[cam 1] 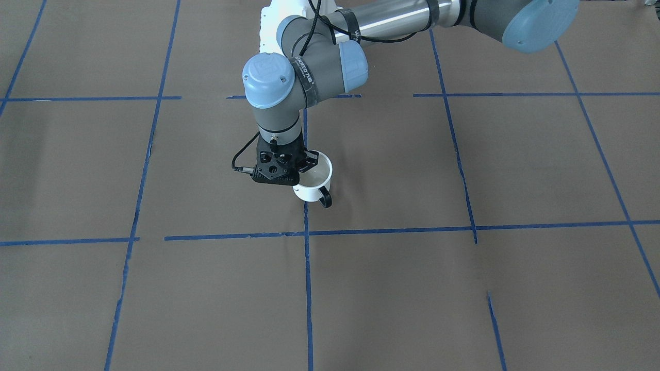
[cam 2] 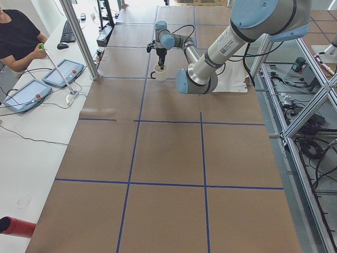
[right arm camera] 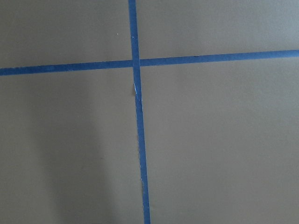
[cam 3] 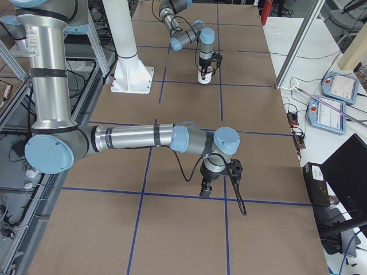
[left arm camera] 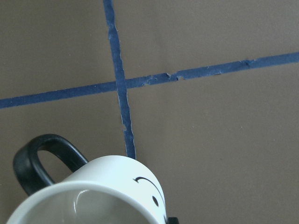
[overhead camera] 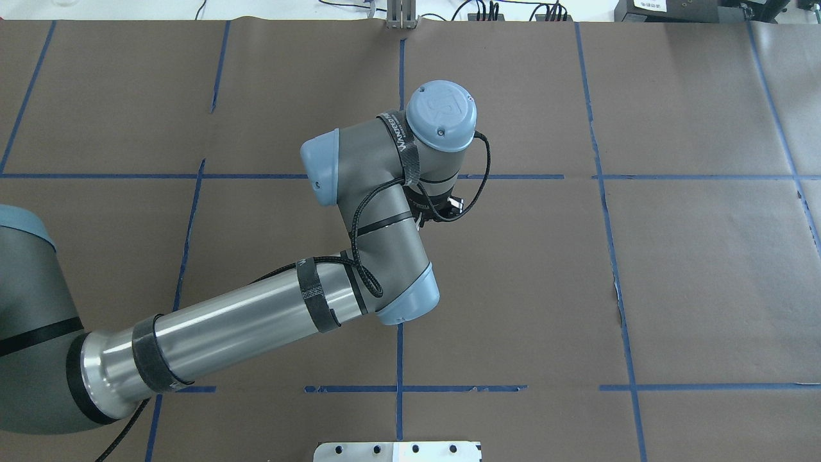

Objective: Flip mug
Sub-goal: 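Rotate the left wrist to turn the mug upright and lower it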

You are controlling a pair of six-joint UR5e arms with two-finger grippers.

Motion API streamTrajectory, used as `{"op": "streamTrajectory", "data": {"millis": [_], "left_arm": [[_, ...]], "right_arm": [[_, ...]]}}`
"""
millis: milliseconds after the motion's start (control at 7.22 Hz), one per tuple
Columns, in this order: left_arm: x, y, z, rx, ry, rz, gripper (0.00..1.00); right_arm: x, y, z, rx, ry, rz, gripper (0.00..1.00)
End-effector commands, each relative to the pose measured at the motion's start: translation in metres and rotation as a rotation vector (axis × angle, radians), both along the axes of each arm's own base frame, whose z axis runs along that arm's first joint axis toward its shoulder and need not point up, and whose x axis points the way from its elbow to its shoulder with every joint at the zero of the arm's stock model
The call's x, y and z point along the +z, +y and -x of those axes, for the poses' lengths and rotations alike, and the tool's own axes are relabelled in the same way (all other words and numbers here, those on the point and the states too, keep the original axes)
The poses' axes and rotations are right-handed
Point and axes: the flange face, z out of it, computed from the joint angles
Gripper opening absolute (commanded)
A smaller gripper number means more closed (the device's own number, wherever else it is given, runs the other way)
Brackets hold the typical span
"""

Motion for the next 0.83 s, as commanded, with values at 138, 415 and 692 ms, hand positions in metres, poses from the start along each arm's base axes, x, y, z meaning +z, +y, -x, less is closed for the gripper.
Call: {"op": "streamTrajectory", "data": {"millis": [138,415,692], "left_arm": [[0.0091,0.0056,-0.0051,0.011,0.020,-0.009,0.16],[0.0104,0.0140,-0.0097,0.011,0.019,0.000,1.00],[0.0013,0.0139,-0.0023,0.013,0.034,-0.017,1.00]], "right_arm": [[0.0005,0.0003,0.0000,0.000,0.000,0.001,1.00],[-0.0003,0.0002,0.0000,0.000,0.000,-0.001,1.00],[-0.0003,0.0002,0.0000,0.000,0.000,-0.001,1.00]]}}
